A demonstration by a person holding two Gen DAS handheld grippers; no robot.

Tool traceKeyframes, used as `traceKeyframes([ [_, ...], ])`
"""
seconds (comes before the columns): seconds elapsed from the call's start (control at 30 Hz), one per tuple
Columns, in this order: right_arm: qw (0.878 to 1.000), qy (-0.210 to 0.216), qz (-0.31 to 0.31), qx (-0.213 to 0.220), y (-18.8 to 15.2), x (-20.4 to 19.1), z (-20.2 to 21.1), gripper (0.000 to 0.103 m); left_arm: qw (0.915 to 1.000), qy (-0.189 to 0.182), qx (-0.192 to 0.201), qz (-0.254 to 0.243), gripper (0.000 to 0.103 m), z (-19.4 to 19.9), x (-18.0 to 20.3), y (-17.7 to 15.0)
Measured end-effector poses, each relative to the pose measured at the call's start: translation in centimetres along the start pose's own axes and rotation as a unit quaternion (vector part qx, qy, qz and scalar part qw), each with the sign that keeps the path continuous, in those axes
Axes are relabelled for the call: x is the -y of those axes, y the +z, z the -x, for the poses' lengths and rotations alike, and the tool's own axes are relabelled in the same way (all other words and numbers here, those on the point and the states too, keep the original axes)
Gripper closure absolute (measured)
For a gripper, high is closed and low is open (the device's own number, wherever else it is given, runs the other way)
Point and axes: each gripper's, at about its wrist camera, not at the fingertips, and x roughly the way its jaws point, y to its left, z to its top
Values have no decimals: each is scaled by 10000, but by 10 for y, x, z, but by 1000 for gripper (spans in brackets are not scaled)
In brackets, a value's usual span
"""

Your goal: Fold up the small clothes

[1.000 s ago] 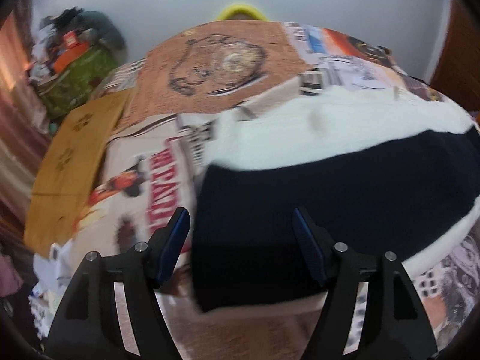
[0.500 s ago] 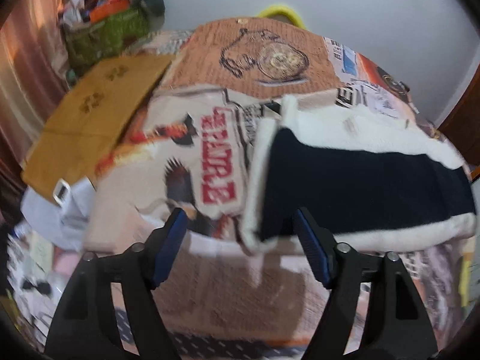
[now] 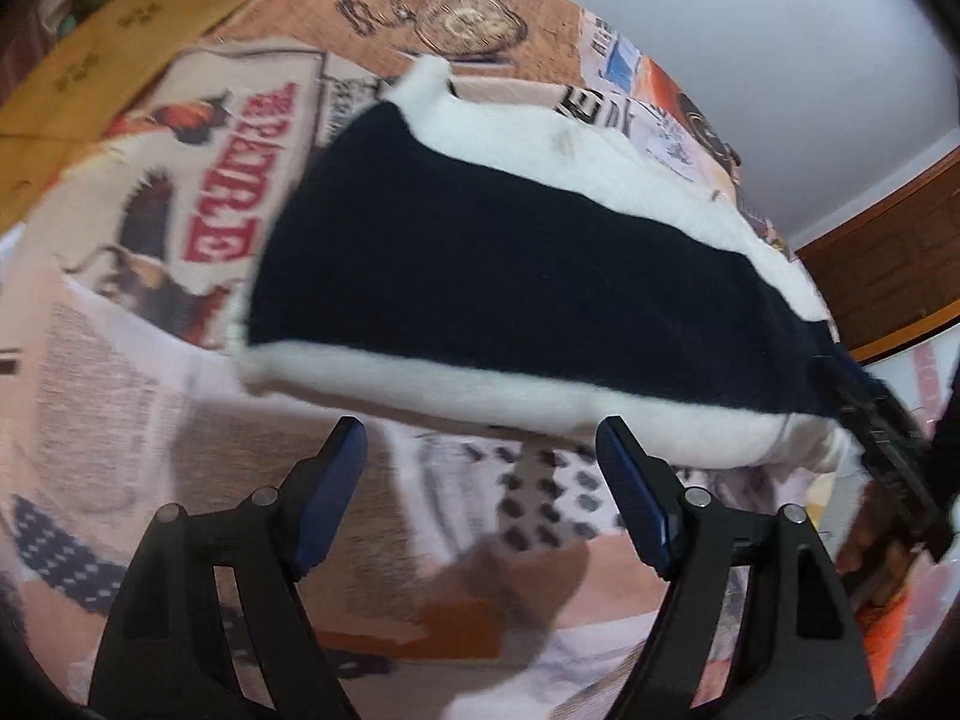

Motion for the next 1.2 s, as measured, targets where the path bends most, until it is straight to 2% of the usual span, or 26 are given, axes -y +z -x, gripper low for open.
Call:
traceKeyframes([
  [0.13,9996,5,-25,-266,-2,-3,-25,40,9985,-302,-120,444,25,-14,-7,12],
  [0.23,9996,2,47,-272,-6,-5,-29,36,9937,-586,-100,952,25,-19,-21,21],
  [0.47,9993,191,5,-314,-10,-2,-28,35,9828,-756,296,1658,25,-24,-40,48],
  [0.6,9990,293,-57,-332,-10,0,-28,35,9782,-658,542,1895,28,-29,-47,64],
  [0.67,9989,325,-73,-331,-11,0,-28,35,9798,-442,616,1851,44,-30,-48,68],
  [0.7,9988,337,-82,-332,-11,0,-27,35,9818,-240,644,1770,59,-30,-47,70],
  [0.73,9988,347,-90,-339,-11,1,-27,35,9827,-199,665,1717,68,-30,-47,72],
  [0.8,9986,380,-129,-353,-11,2,-25,35,9824,-219,800,1675,76,-24,-47,70],
  [0.9,9979,488,-221,-366,-9,5,-20,37,9823,-95,1072,1531,78,-7,-42,68],
  [1.0,9971,581,-356,-334,-9,12,-11,37,9814,230,1459,1223,79,20,-33,66],
  [1.2,9972,528,-515,-151,-18,27,14,37,9693,679,2227,786,79,82,-12,76],
])
